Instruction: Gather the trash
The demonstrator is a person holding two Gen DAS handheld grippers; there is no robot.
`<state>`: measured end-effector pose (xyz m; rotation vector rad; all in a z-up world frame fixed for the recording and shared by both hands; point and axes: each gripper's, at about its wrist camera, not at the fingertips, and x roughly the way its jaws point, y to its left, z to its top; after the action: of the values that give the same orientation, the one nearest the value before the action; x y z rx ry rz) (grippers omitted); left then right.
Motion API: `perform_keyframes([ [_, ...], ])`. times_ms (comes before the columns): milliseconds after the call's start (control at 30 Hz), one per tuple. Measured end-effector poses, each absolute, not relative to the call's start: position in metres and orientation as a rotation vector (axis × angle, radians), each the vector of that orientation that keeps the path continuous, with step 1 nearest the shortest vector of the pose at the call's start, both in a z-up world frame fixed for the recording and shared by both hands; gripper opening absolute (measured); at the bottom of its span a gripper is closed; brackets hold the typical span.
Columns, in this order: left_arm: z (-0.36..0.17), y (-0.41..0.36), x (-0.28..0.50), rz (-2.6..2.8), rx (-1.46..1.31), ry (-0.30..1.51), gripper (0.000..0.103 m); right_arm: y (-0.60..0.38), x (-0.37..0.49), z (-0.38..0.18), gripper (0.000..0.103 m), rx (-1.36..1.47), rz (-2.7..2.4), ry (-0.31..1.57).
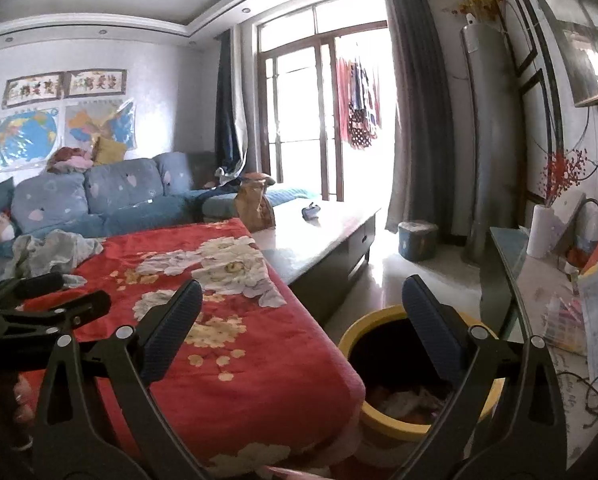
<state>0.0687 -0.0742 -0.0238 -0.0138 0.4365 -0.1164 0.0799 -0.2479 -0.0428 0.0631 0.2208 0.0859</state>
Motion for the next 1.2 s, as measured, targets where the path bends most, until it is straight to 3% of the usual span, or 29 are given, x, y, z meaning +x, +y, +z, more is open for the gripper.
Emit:
perform_keyframes([
  [1200, -0.013, -0.073, 0.056, -0.121, -0.029, 0.402, 0.097, -0.235, 0.072, -0.038, 0.092, 0.03, 0.097, 0.195],
])
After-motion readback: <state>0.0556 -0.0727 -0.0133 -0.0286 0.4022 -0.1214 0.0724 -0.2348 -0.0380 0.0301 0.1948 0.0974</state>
